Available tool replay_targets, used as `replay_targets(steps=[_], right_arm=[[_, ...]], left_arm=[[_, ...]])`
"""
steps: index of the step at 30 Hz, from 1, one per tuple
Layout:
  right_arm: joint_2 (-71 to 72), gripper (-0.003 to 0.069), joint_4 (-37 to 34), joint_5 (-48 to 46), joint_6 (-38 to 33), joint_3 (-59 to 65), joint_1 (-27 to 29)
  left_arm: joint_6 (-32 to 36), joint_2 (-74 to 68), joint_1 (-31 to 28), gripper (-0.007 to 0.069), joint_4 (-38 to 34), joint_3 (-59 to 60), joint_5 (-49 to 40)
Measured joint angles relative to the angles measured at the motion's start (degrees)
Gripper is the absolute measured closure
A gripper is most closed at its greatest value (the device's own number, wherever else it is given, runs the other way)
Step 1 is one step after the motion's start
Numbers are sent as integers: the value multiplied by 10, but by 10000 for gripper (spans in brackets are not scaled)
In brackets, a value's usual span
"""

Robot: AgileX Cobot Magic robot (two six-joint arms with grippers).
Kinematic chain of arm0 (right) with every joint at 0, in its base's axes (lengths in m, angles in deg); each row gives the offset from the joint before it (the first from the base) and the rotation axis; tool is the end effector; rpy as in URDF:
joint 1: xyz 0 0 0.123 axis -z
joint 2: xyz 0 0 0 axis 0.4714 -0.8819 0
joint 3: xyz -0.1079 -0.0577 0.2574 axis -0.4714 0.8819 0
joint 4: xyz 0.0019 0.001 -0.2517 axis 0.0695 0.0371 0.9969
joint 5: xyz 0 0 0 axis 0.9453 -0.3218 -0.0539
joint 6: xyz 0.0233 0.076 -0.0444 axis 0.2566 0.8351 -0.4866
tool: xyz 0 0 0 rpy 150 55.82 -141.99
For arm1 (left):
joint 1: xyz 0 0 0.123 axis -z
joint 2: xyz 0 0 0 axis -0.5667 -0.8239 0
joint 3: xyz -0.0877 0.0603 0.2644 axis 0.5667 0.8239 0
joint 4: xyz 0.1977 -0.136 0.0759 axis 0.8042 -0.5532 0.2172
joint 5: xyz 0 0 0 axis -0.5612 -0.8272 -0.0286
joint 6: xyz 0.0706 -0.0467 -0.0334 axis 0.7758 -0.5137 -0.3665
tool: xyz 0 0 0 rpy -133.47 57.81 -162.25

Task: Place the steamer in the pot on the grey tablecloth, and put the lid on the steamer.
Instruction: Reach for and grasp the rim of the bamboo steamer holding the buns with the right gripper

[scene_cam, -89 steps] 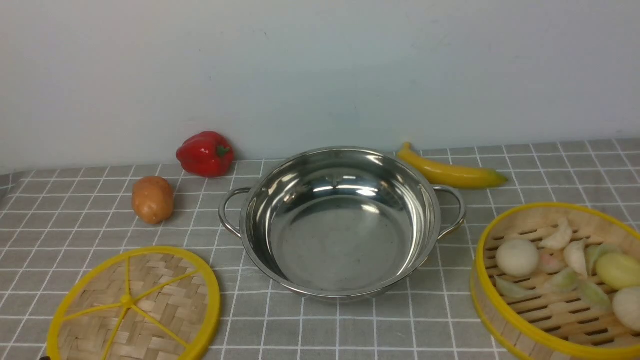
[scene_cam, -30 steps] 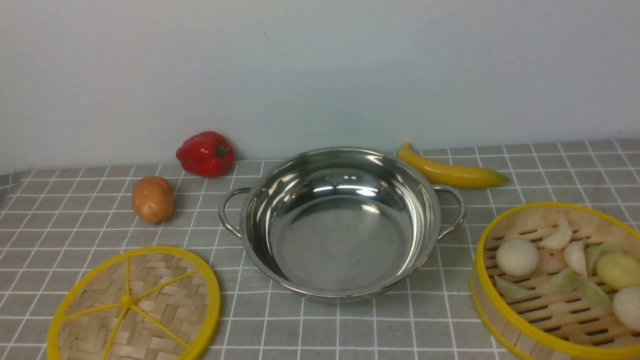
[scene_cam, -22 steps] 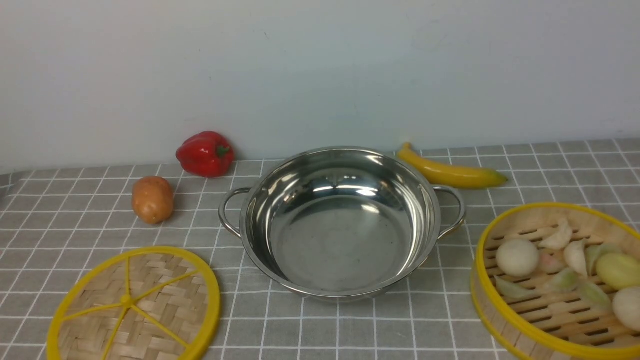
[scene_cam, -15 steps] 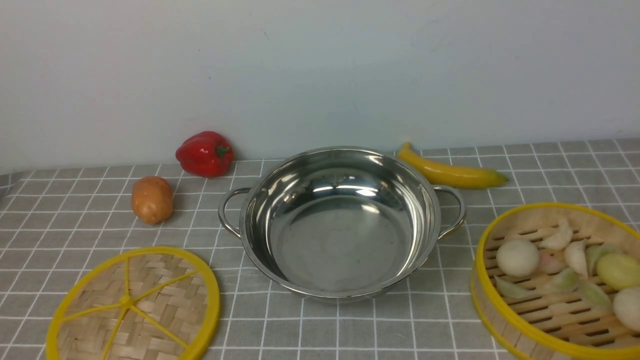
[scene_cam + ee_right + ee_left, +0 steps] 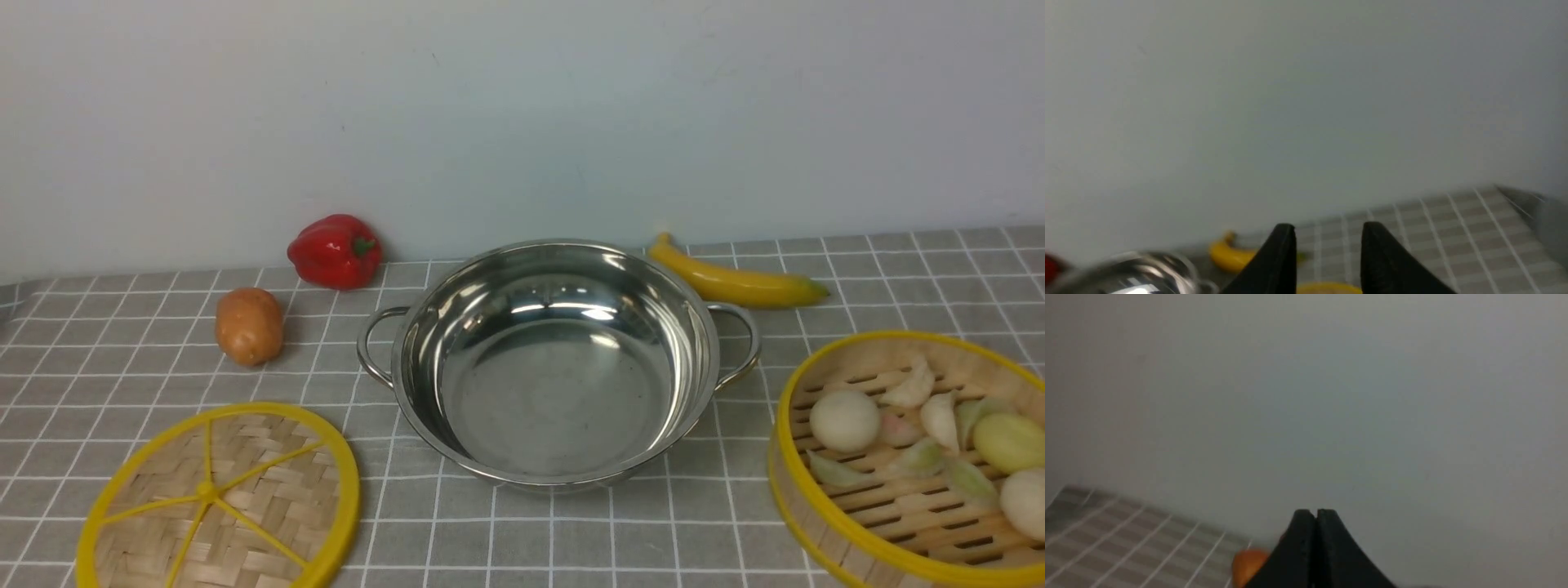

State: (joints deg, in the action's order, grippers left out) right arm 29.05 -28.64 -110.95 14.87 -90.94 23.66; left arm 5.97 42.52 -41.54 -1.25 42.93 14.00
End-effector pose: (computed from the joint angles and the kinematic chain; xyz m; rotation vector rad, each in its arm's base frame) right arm 0.0699 -0.0113 0.3849 0.3816 1.8840 0.1100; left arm 0.0729 0.0092 0.3075 -0.4009 1.6643 -0.1655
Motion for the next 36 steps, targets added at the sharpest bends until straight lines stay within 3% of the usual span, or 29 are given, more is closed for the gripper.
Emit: replay_targets(steps=[3,7,13,17,24,28,32,36], right_arm=[[-73,414,36,-104,-29,-46,0],[-196,414,66,-214,-88,-82,0],[-308,414,67,-201,-111,-84,1],[-403,414,57,-144,-113,-84,47],[-495,414,-65,-71,-165,-87,190],[-539,414,-232,-61,-259,-89,274],[-569,414,-358,-81,-375,-89,295],[-574,414,-391,-84,-416,-89,283]], left_arm=[[33,-68,0,592,2,-34,-88],[148,-203,0,516,-4,-95,-217],[231,-320,0,429,-35,-140,-281],[253,-401,0,354,-70,-152,-316],[275,-437,0,331,-91,-153,-331],[275,-437,0,330,-91,-153,-331],[275,-437,0,330,-97,-153,-331],[275,-437,0,330,-112,-153,-330]])
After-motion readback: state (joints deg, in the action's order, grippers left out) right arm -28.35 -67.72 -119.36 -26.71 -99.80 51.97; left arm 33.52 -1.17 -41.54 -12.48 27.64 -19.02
